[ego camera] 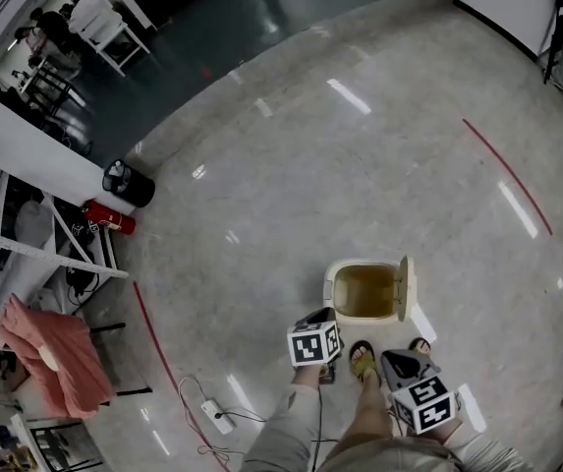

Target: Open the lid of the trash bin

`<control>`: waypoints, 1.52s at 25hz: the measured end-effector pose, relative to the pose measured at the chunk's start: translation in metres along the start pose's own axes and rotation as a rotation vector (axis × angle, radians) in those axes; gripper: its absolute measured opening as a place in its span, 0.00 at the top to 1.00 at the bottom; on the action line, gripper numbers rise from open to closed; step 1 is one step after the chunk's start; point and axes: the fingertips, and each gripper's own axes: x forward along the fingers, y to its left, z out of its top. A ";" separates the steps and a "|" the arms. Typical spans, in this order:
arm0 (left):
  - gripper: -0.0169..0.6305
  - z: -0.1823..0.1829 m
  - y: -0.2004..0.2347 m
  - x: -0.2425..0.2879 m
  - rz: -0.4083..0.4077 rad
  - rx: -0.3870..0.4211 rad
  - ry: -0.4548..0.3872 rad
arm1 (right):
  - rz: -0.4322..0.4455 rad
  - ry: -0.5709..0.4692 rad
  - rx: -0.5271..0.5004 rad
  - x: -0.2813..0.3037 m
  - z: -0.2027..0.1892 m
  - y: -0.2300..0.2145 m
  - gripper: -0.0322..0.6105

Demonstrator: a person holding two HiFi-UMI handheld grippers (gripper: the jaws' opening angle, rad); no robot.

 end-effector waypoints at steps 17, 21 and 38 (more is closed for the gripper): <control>0.97 0.043 -0.068 -0.137 -0.030 0.116 -0.214 | 0.027 -0.162 -0.174 -0.056 0.089 0.019 0.95; 0.97 0.047 -0.084 -0.156 -0.052 0.122 -0.264 | 0.025 -0.212 -0.200 -0.066 0.102 0.013 0.95; 0.97 0.052 -0.090 -0.219 -0.065 0.179 -0.430 | -0.012 -0.318 -0.244 -0.077 0.110 0.030 0.95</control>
